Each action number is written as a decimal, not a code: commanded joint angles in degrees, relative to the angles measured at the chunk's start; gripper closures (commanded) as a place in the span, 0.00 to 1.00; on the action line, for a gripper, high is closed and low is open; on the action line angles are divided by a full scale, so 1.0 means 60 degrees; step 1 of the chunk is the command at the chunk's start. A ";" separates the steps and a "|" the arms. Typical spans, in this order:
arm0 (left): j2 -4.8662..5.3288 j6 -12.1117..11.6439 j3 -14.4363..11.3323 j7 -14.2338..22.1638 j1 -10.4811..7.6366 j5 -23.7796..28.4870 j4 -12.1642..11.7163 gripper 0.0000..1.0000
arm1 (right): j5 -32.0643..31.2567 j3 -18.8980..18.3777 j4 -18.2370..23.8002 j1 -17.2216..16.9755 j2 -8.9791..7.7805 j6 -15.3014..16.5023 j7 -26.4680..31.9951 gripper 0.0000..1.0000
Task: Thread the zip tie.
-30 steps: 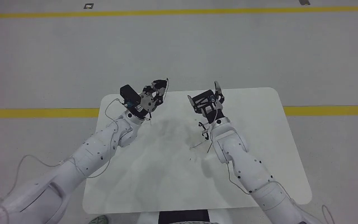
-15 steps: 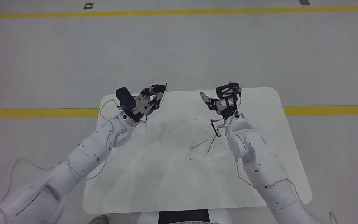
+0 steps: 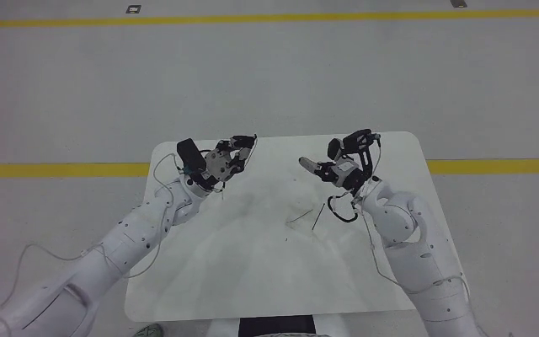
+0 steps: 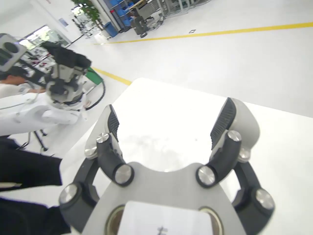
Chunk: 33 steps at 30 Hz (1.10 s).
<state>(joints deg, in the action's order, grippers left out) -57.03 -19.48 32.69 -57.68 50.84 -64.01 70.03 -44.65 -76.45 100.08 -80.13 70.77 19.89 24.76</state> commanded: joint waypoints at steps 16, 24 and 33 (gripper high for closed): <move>0.0267 0.0000 -0.0352 -0.0307 0.0596 0.0827 0.1138 1.00 | 0.2253 -0.1126 0.0258 -0.0528 -0.0169 -0.0068 -0.0580 0.00; 0.0607 0.0000 -0.0778 -0.0585 0.0334 0.0973 0.1638 1.00 | 0.3565 -0.1402 0.0642 -0.0658 -0.0325 -0.0068 -0.0369 0.00; 0.0588 0.0000 -0.0750 -0.0409 0.0380 0.1047 0.1931 1.00 | 0.3565 -0.1402 0.0642 -0.0658 -0.0325 -0.0068 -0.0369 0.00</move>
<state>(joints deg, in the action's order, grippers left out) -53.43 -19.48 28.08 -60.82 52.95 -58.01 80.33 -23.26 -84.86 103.93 -84.08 68.82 19.48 22.55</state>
